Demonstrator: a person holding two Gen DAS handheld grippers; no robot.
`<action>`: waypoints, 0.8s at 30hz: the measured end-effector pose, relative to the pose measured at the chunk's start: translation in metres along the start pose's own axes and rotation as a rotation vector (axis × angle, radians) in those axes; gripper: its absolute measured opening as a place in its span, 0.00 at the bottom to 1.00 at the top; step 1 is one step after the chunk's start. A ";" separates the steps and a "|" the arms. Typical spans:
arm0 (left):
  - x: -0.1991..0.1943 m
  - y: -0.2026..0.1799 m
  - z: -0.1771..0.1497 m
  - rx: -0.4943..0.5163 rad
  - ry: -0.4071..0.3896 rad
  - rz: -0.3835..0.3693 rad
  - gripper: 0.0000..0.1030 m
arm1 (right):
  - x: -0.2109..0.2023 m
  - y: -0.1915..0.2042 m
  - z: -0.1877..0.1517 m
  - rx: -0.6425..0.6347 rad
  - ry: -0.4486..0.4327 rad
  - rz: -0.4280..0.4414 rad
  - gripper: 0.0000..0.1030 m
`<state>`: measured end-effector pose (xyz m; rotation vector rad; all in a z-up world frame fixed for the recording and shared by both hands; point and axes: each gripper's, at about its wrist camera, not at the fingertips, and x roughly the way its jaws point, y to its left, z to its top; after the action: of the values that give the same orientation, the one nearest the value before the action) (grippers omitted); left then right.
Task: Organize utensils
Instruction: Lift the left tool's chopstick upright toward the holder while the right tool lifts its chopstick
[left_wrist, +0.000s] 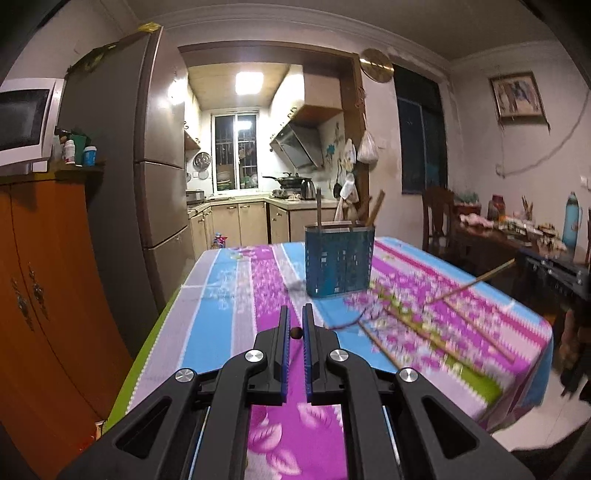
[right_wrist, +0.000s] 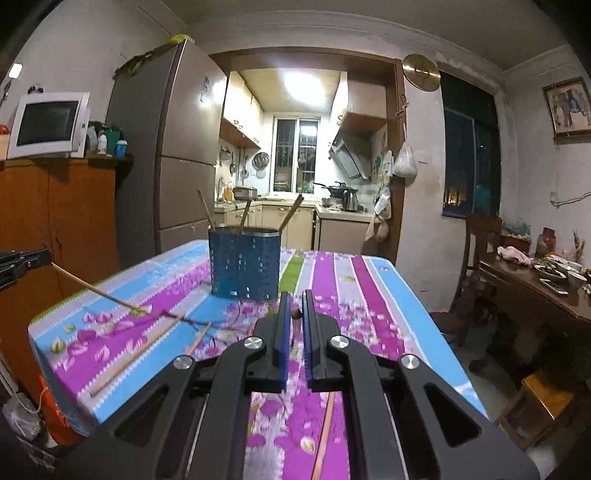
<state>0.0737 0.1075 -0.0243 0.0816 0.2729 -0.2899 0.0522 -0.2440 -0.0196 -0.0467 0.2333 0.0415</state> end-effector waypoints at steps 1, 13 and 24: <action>0.001 -0.001 0.006 0.002 -0.008 0.003 0.07 | 0.002 -0.002 0.003 0.002 -0.004 0.004 0.05; 0.024 -0.009 0.057 -0.001 -0.010 -0.001 0.07 | 0.018 -0.011 0.043 0.010 -0.028 0.071 0.05; 0.048 -0.005 0.082 0.004 0.021 -0.009 0.07 | 0.035 -0.011 0.063 -0.021 -0.036 0.087 0.05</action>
<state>0.1372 0.0802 0.0406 0.0876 0.2933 -0.2983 0.1012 -0.2505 0.0335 -0.0564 0.1987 0.1317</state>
